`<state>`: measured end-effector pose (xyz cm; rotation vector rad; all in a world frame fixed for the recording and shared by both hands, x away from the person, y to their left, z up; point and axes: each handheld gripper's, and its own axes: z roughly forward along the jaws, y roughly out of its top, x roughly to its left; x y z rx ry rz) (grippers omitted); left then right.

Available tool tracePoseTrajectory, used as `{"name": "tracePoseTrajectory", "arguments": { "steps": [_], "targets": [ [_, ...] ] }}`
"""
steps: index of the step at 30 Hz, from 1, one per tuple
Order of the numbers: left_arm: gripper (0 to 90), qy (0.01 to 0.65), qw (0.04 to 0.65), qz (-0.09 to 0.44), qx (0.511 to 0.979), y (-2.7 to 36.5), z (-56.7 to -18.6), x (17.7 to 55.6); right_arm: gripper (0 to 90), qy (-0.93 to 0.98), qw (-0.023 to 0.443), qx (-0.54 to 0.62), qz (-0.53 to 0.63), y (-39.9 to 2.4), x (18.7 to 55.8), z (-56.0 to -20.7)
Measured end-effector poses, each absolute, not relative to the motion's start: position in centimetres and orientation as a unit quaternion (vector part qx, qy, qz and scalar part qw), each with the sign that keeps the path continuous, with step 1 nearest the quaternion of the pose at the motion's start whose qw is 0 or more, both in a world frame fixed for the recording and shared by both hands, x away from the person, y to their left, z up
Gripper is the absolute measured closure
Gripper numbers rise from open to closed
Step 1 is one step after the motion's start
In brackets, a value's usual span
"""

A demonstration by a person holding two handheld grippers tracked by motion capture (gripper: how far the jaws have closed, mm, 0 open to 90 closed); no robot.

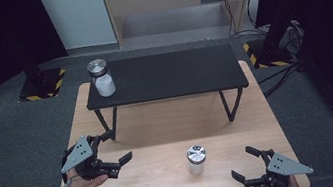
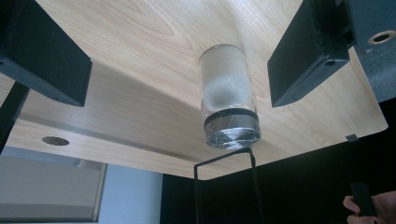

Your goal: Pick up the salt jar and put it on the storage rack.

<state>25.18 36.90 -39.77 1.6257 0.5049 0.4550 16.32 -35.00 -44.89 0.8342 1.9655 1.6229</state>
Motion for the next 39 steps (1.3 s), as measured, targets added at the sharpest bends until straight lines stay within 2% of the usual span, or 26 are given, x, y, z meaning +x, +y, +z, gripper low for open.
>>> {"name": "tracePoseTrajectory", "arguments": {
  "steps": [29,39],
  "targets": [
    [5.5,0.248,0.627,0.227,0.703,36.8,-42.4,23.8,6.4,0.712,0.228,0.304,0.590,-35.0,16.3,-44.9],
    [2.0,0.264,0.631,0.220,0.695,36.9,-42.7,23.8,6.4,0.712,0.228,0.302,0.591,-35.1,16.3,-44.9]
  ]
}}
